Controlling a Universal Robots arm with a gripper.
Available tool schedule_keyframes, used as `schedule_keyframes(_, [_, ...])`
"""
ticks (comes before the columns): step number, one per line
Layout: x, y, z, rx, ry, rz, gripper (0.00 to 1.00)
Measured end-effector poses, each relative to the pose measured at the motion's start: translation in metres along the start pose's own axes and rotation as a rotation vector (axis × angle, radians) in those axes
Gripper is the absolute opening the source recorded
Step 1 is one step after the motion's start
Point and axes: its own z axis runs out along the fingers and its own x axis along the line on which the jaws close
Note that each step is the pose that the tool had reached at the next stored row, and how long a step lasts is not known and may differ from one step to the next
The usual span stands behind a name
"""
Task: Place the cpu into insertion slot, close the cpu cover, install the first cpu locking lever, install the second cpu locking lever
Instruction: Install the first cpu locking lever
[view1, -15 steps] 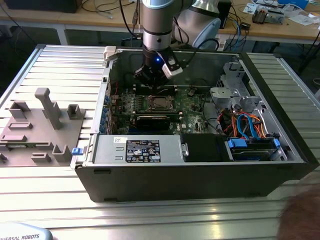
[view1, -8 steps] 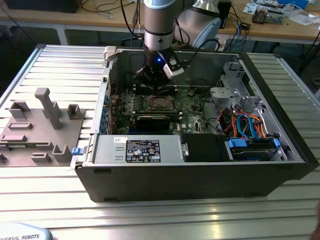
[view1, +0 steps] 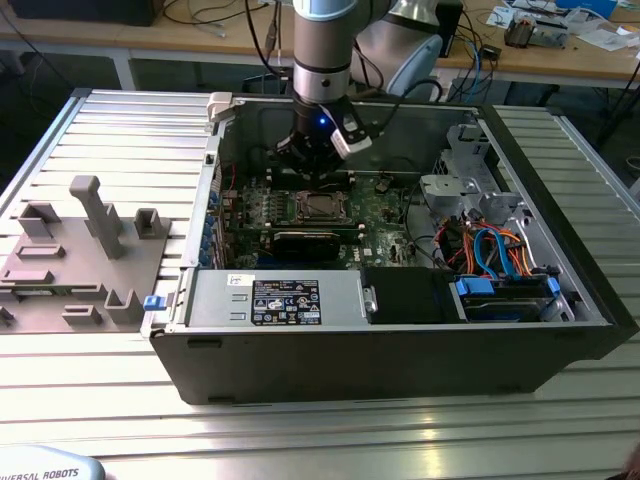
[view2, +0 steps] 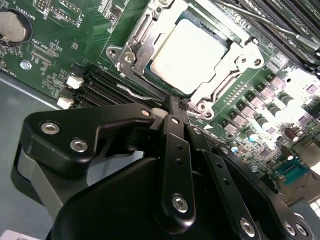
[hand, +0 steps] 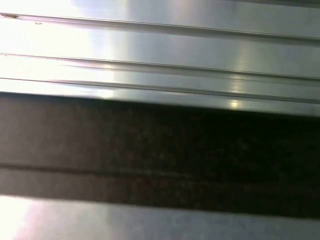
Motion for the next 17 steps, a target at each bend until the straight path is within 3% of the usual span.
schedule_keyframes(17, [-0.018,-0.0005,0.0089,0.0001,0.0005,0.0,0.11])
